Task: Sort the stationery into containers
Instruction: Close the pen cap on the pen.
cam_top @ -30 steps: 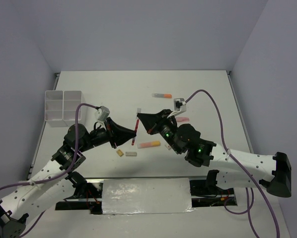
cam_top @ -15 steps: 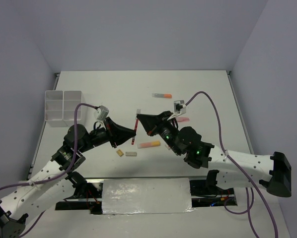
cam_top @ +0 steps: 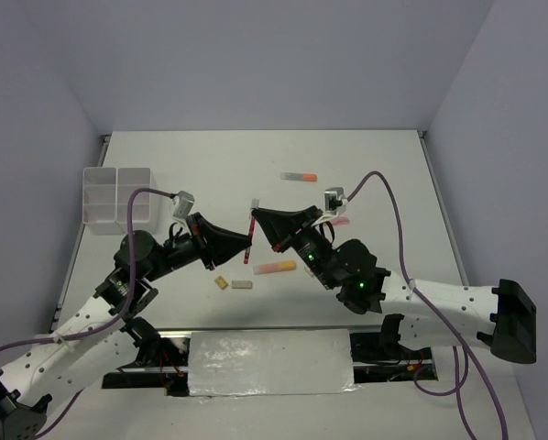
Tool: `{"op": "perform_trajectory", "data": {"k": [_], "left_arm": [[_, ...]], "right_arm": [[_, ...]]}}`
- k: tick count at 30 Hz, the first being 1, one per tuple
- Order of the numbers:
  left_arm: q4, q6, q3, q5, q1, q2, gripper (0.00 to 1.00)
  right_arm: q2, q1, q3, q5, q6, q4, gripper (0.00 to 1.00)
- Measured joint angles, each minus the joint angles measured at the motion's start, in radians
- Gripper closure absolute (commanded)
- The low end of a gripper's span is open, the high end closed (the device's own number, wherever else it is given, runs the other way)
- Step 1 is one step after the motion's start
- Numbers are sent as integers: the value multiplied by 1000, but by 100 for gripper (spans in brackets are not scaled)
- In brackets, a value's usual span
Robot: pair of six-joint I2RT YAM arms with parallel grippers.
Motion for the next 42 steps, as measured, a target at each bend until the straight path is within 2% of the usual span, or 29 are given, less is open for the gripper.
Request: {"op": "perform_trajectory", "data": {"k": [13, 26, 36, 42], "left_arm": [[42, 16, -28, -1, 0, -37, 100], [72, 92, -74, -6, 0, -74, 100], [79, 88, -86, -41, -2, -84, 100], [42, 88, -86, -63, -6, -89, 100]], "right_arm": [[3, -1, 9, -27, 57, -5, 100], [-10, -19, 76, -76, 166, -193, 100], [7, -19, 74, -59, 175, -179, 100], [33, 14, 75, -4, 125, -159, 100]]}}
